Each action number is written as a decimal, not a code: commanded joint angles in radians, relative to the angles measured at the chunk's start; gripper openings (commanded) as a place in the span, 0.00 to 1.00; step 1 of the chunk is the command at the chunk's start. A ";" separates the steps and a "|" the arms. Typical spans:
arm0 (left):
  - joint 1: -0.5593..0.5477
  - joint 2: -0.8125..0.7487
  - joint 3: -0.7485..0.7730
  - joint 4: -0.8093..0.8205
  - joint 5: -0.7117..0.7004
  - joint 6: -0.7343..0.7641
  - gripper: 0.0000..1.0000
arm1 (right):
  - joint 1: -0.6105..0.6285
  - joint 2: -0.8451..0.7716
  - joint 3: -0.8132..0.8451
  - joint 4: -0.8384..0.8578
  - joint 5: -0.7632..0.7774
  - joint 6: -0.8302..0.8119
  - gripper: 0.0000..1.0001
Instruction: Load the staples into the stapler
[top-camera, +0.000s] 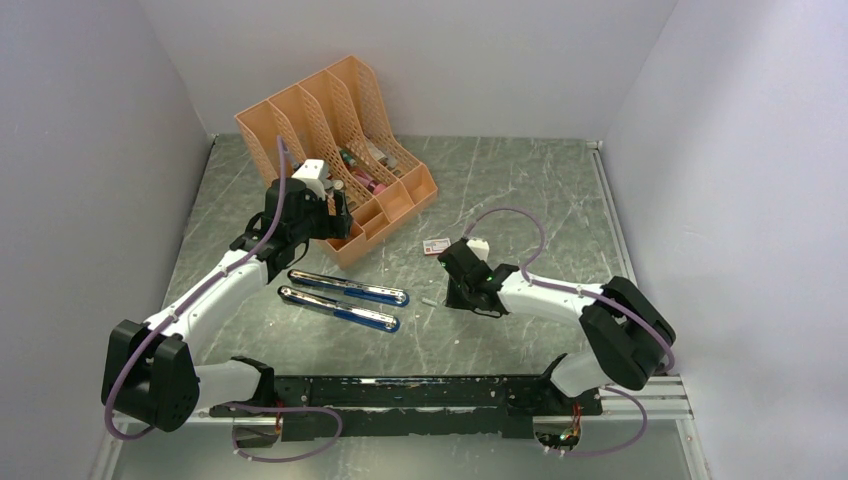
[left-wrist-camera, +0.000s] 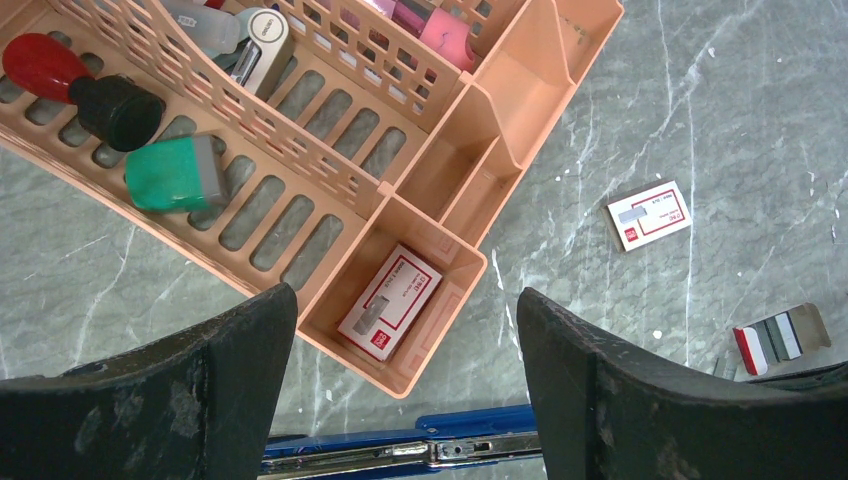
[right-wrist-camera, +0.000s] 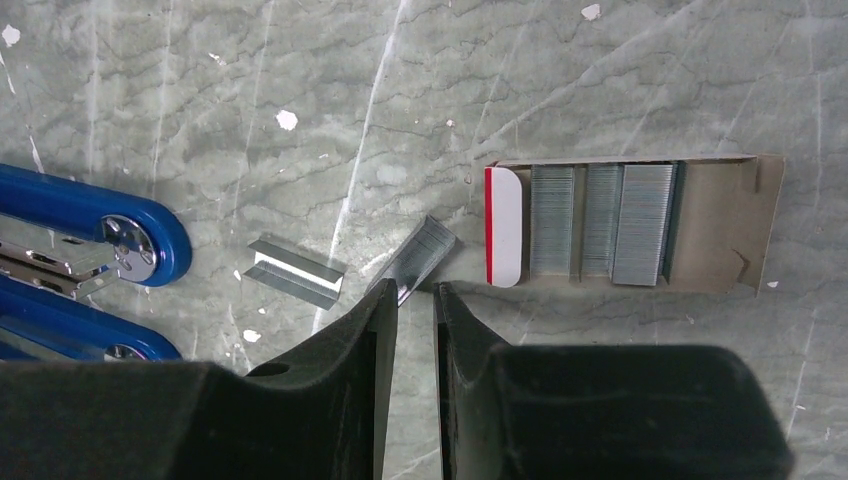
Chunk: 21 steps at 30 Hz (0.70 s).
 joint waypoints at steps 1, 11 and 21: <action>-0.002 -0.017 0.005 0.005 0.012 0.010 0.85 | 0.005 0.014 -0.011 0.019 0.006 0.011 0.24; -0.005 -0.017 0.006 0.006 0.010 0.010 0.85 | 0.005 0.005 -0.023 0.021 0.009 0.008 0.10; -0.004 -0.032 0.004 0.021 0.041 -0.010 0.86 | 0.003 -0.072 -0.070 0.100 -0.010 -0.051 0.00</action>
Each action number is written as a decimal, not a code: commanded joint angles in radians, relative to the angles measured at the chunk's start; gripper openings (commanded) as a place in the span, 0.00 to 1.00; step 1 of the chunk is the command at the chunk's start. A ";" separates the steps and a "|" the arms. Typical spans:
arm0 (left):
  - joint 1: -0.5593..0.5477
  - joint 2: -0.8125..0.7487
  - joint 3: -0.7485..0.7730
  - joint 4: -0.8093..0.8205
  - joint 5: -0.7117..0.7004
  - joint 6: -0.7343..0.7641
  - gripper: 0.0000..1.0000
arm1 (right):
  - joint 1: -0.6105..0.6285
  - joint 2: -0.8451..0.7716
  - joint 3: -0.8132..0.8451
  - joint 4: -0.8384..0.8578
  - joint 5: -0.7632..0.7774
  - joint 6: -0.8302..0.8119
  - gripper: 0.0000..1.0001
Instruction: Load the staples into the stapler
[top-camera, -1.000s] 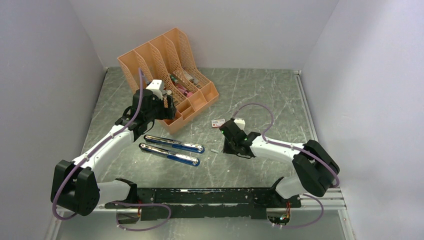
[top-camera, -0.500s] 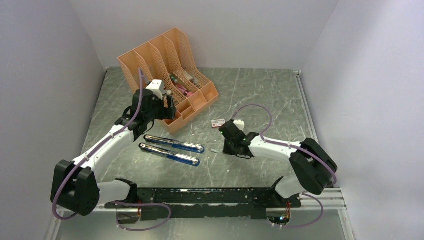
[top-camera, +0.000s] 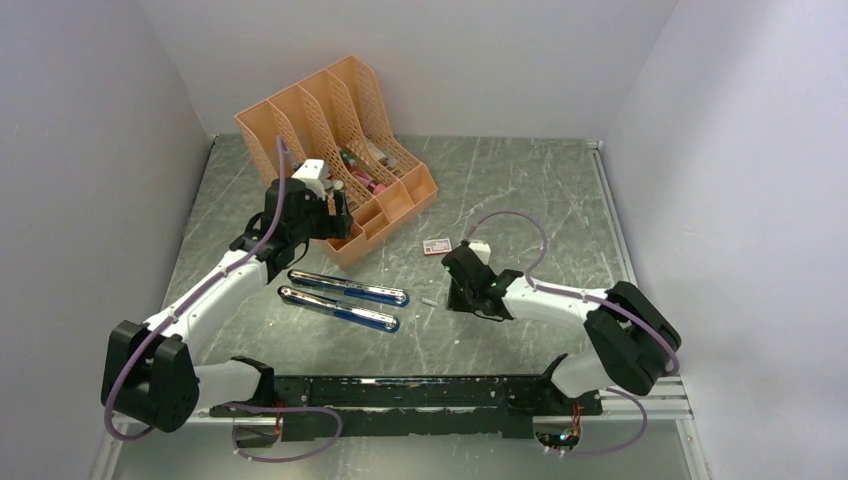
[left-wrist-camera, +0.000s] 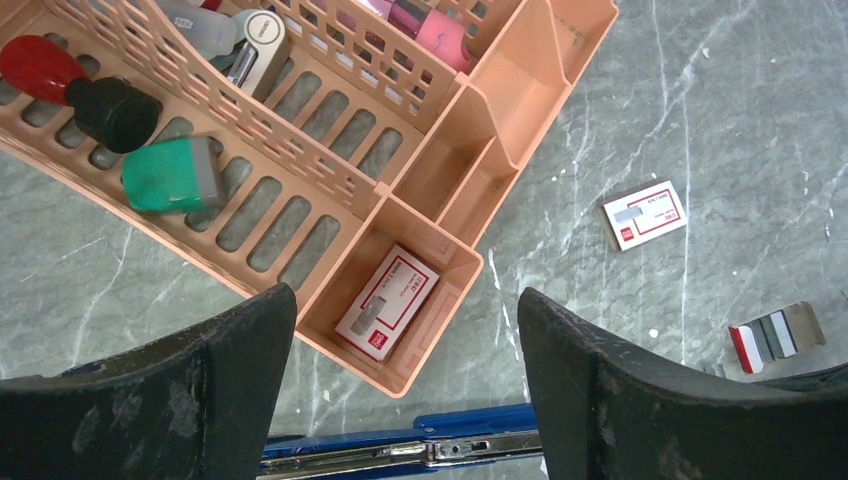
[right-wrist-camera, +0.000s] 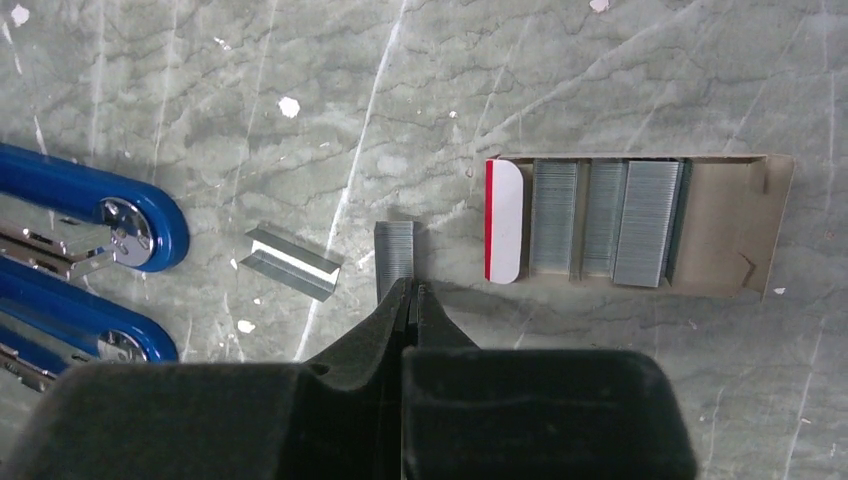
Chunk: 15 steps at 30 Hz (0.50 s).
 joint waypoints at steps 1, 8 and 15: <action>-0.002 -0.036 0.004 0.025 0.052 -0.015 0.86 | 0.002 -0.071 -0.028 0.047 0.005 -0.044 0.00; -0.002 -0.119 -0.029 0.160 0.281 -0.097 0.94 | -0.007 -0.325 -0.083 0.190 -0.111 -0.216 0.00; -0.002 -0.176 -0.155 0.570 0.671 -0.334 0.97 | -0.007 -0.511 -0.074 0.397 -0.234 -0.408 0.00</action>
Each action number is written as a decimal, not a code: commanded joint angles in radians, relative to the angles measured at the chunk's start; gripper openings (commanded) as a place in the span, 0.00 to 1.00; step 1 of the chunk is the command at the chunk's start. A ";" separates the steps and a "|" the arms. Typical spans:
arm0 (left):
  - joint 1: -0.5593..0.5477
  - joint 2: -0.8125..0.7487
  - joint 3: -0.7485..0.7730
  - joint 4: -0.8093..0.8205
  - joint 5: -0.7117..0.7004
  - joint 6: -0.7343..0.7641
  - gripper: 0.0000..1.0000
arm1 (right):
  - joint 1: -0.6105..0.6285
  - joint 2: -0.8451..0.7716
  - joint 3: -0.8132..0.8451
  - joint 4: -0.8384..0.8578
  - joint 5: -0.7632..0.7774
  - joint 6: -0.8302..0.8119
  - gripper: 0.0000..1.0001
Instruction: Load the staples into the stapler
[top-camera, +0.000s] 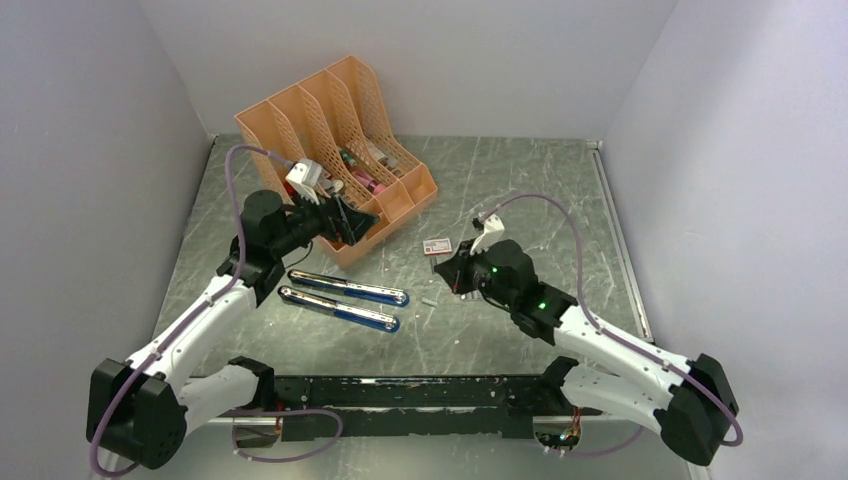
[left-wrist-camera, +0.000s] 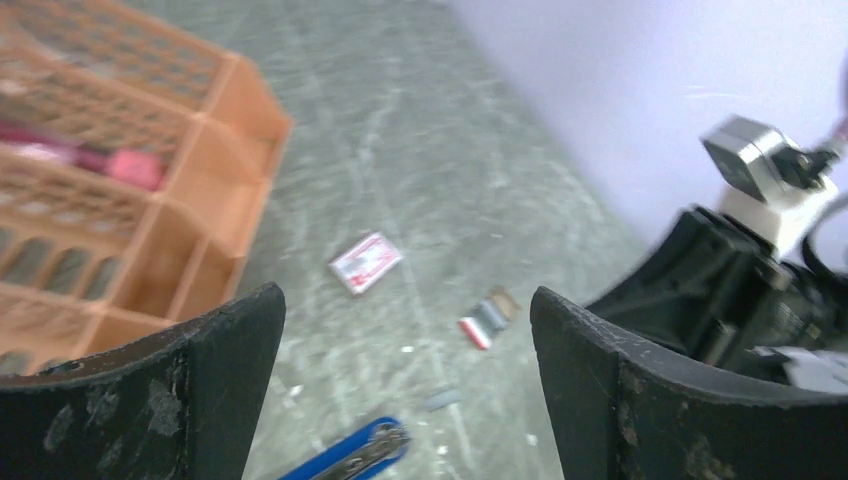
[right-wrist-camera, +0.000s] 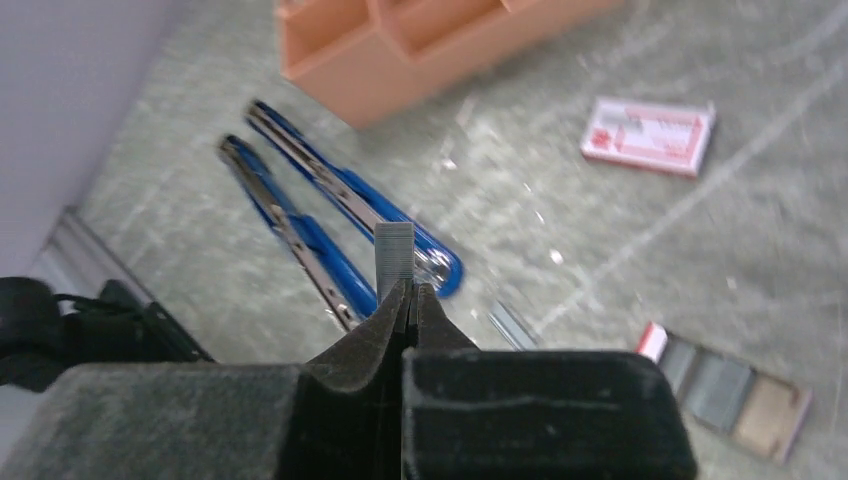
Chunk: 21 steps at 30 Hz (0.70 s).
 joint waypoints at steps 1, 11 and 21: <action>-0.001 -0.009 -0.072 0.361 0.327 -0.198 0.97 | -0.004 -0.068 0.012 0.197 -0.098 -0.153 0.00; -0.013 0.049 -0.108 0.880 0.631 -0.440 0.99 | -0.004 -0.048 0.099 0.433 -0.353 -0.102 0.00; -0.130 0.011 -0.067 0.780 0.554 -0.317 0.89 | -0.004 -0.054 0.063 0.615 -0.409 0.012 0.00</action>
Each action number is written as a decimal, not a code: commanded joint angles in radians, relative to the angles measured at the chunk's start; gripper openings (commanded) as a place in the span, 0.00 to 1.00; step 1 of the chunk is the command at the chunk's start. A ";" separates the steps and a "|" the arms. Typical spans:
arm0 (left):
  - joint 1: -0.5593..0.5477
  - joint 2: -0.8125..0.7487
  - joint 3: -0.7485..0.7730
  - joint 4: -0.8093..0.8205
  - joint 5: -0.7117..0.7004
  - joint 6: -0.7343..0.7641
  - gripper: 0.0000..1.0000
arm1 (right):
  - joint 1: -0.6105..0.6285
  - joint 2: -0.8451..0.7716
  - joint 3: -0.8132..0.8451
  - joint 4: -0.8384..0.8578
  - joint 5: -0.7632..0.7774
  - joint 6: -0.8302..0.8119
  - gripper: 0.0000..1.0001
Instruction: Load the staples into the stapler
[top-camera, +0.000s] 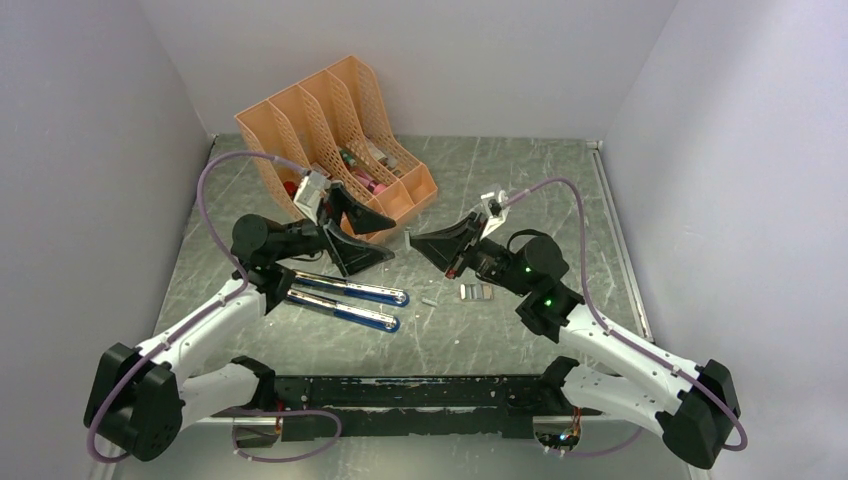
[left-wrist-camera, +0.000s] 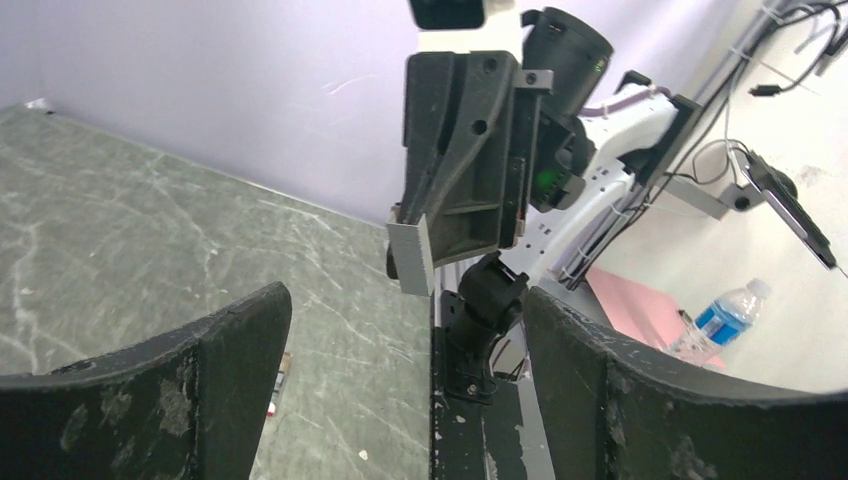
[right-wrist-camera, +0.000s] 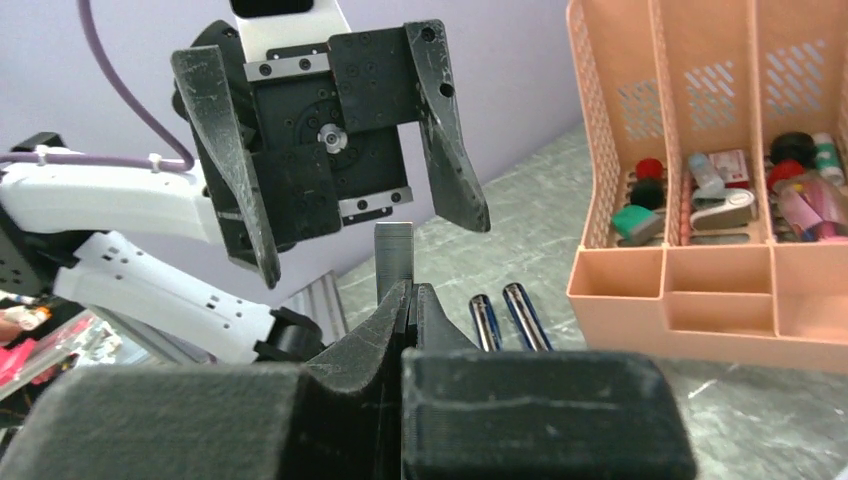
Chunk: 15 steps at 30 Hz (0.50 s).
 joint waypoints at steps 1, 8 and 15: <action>-0.055 -0.017 0.044 0.037 -0.012 0.046 0.88 | -0.004 -0.004 -0.005 0.102 -0.048 0.045 0.00; -0.106 -0.003 0.046 0.096 -0.051 0.022 0.82 | -0.004 0.003 -0.007 0.138 -0.098 0.066 0.00; -0.129 0.008 0.049 0.159 -0.060 -0.013 0.72 | -0.002 -0.003 -0.012 0.135 -0.109 0.079 0.00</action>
